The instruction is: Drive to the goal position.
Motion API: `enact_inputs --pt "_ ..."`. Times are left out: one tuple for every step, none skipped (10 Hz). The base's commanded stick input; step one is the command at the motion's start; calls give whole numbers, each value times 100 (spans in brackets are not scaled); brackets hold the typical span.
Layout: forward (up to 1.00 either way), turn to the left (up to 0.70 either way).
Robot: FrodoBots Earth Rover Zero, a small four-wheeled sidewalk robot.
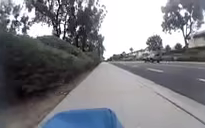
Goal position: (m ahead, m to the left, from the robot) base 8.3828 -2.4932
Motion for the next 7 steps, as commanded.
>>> enact_inputs --pt "100 0" --pt "100 0" --pt "100 0" --pt "100 0" --pt "100 0" --pt "100 0" --pt "100 0"
